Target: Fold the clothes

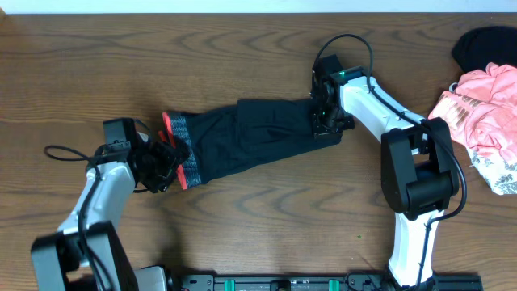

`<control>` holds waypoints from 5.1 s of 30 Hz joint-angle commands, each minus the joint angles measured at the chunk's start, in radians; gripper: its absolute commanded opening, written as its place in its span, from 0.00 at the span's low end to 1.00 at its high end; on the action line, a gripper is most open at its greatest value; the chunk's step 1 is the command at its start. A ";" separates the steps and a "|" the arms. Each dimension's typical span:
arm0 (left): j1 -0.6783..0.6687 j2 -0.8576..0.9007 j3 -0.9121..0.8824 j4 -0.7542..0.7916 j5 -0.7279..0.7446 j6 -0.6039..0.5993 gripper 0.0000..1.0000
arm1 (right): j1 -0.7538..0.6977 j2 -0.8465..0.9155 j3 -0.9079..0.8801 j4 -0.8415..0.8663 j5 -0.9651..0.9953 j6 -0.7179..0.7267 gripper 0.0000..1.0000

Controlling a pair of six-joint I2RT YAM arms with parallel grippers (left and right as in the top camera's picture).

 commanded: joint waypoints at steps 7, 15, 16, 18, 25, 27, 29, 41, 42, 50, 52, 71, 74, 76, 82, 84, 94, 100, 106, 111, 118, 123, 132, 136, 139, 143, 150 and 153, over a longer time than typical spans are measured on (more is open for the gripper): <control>0.003 -0.194 -0.006 -0.249 -0.013 -0.185 0.71 | -0.016 0.025 -0.010 0.000 0.044 0.014 0.01; -0.010 -0.203 -0.102 -0.184 0.099 -0.206 0.91 | -0.016 0.025 -0.010 0.004 0.044 0.014 0.01; -0.017 -0.203 -0.137 -0.135 0.114 -0.213 0.92 | -0.016 0.025 -0.010 0.003 0.044 0.014 0.01; -0.027 -0.203 -0.218 -0.013 0.146 -0.230 0.92 | -0.016 0.025 -0.010 0.001 0.044 0.014 0.01; -0.031 -0.203 -0.386 0.310 0.139 -0.234 0.92 | -0.016 0.025 -0.010 -0.001 0.044 0.014 0.01; -0.031 -0.203 -0.400 0.372 0.125 -0.230 0.92 | -0.016 0.025 -0.010 -0.001 0.043 0.015 0.01; -0.031 -0.203 -0.405 0.397 0.092 -0.220 0.92 | -0.016 0.025 -0.010 -0.001 0.039 0.015 0.01; -0.031 -0.190 -0.413 0.497 -0.125 -0.224 0.92 | -0.016 0.025 -0.010 0.000 0.025 0.015 0.01; -0.031 -0.184 -0.413 0.516 -0.142 -0.224 0.92 | -0.016 0.025 -0.010 0.000 0.025 0.015 0.01; -0.031 -0.045 -0.413 0.641 -0.129 -0.228 0.92 | -0.016 0.025 -0.010 -0.001 0.025 0.015 0.01; -0.032 0.000 -0.413 0.680 -0.087 -0.227 0.92 | -0.016 0.025 -0.010 -0.001 0.025 0.015 0.01; -0.031 0.124 -0.413 0.764 -0.042 -0.147 0.78 | -0.016 0.025 -0.010 -0.004 0.025 0.015 0.01; -0.031 0.124 -0.413 0.755 -0.058 -0.125 0.78 | -0.016 0.025 -0.010 -0.004 0.025 0.015 0.01; -0.031 0.124 -0.413 0.754 -0.085 -0.126 0.78 | -0.016 0.025 -0.010 -0.004 0.025 0.015 0.01; -0.031 0.124 -0.413 0.710 -0.322 -0.119 0.79 | -0.016 0.025 -0.010 -0.004 0.024 0.015 0.01; -0.031 0.124 -0.413 0.726 -0.336 -0.090 0.79 | -0.016 0.025 -0.010 -0.004 0.024 0.015 0.01; -0.031 0.183 -0.413 0.771 -0.257 -0.080 0.79 | -0.016 0.025 -0.010 -0.003 0.018 0.023 0.01; -0.029 0.194 -0.413 0.781 -0.146 -0.081 0.78 | -0.016 0.025 -0.010 -0.004 0.018 0.023 0.01; -0.024 0.189 -0.413 0.656 0.054 -0.146 0.67 | -0.016 0.025 -0.010 -0.004 0.018 0.023 0.01; 0.021 0.186 -0.413 0.465 -0.009 -0.211 0.67 | -0.016 0.025 -0.010 -0.005 0.018 0.022 0.01; 0.078 0.183 -0.411 0.399 -0.042 -0.202 0.69 | -0.016 0.025 -0.010 -0.005 0.018 0.022 0.01; 0.092 0.150 -0.393 0.398 0.029 -0.183 0.68 | -0.016 0.025 -0.010 -0.005 0.018 0.022 0.01; 0.087 0.124 -0.391 0.116 0.203 -0.179 0.71 | -0.016 0.025 -0.010 0.000 0.018 0.023 0.01; 0.087 0.124 -0.392 0.174 0.209 -0.171 0.75 | -0.016 0.025 -0.010 -0.001 0.018 0.023 0.01; 0.087 0.124 -0.393 0.306 0.194 -0.170 0.79 | -0.015 0.025 -0.010 -0.001 0.018 0.023 0.01; 0.087 0.124 -0.393 0.431 0.143 -0.166 0.80 | -0.015 0.025 -0.010 -0.001 0.018 0.023 0.01; 0.087 0.124 -0.393 0.563 -0.014 -0.156 0.80 | -0.015 0.025 -0.010 -0.004 0.018 0.023 0.01; 0.087 0.124 -0.393 0.645 -0.025 -0.156 0.81 | -0.015 0.025 -0.010 -0.004 0.018 0.023 0.01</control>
